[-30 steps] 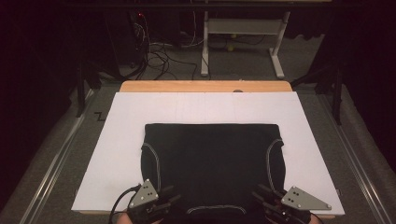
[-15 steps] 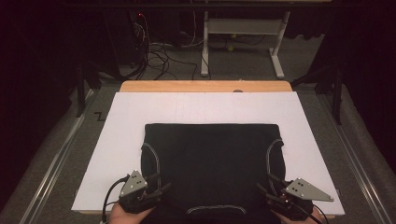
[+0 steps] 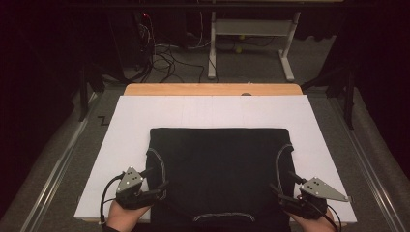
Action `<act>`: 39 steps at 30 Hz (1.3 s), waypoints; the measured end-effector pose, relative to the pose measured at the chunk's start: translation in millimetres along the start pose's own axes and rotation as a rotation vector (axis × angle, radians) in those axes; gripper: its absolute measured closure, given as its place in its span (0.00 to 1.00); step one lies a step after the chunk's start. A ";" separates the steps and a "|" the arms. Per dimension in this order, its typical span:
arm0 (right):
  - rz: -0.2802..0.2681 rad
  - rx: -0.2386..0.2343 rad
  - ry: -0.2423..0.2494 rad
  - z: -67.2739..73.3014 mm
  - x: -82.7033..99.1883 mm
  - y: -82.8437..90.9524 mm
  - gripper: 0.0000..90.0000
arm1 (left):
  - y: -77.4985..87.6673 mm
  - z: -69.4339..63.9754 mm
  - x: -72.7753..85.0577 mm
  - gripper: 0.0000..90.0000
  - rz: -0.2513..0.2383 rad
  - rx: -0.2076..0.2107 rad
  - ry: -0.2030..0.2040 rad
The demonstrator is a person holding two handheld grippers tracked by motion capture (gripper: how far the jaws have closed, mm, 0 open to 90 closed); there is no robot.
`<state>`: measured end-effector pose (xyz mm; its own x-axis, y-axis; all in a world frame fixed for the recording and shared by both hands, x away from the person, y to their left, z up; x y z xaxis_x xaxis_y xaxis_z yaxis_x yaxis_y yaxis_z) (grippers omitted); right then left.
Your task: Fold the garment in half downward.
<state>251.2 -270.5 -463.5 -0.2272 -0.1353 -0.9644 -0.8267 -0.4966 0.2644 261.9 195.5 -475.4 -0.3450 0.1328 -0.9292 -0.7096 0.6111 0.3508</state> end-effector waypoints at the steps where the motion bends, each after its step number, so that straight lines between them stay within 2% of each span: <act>1: -0.001 0.003 0.000 -1.1 0.2 -0.2 0.24 | 0.6 0.8 -0.6 0.23 -0.006 -0.006 0.007; 8: -0.018 0.019 -0.018 -7.9 -1.0 -1.2 0.15 | 1.5 8.6 -2.1 0.12 -0.009 -0.031 0.027; 14: -0.021 0.030 -0.015 -7.9 -2.7 -4.3 0.02 | 1.2 16.0 -3.9 0.00 -0.014 -0.025 0.052; 18: -0.029 0.029 -0.017 -6.7 -5.7 -8.0 0.00 | 4.5 19.6 -7.4 0.00 -0.045 -0.023 0.059; 24: -0.063 0.012 0.000 -0.8 -16.9 -12.5 0.00 | 7.7 25.2 -11.3 0.00 -0.056 -0.019 0.076; 30: -0.083 -0.014 0.024 10.0 -29.6 -25.1 0.00 | 11.6 29.2 -30.0 0.00 -0.096 -0.013 0.072; 39: -0.097 -0.054 0.050 30.3 -47.7 -47.3 0.00 | 2.1 54.6 -60.0 0.00 -0.098 -0.031 0.060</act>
<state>285.6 -214.6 -429.9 -0.1202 -0.1263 -0.9847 -0.8146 -0.5544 0.1706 314.7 231.3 -425.2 -0.3083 0.0258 -0.9509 -0.7604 0.5939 0.2627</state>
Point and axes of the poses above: each handheld gripper's, and its own axes: y roughly backward along the jaws, x roughly out of its underside, z roughly to its left, the point moved 2 cm from there along -y, roughly forward along the jaws, and after that the axes turned 11 degrees about -z, right-handed, at the moved point
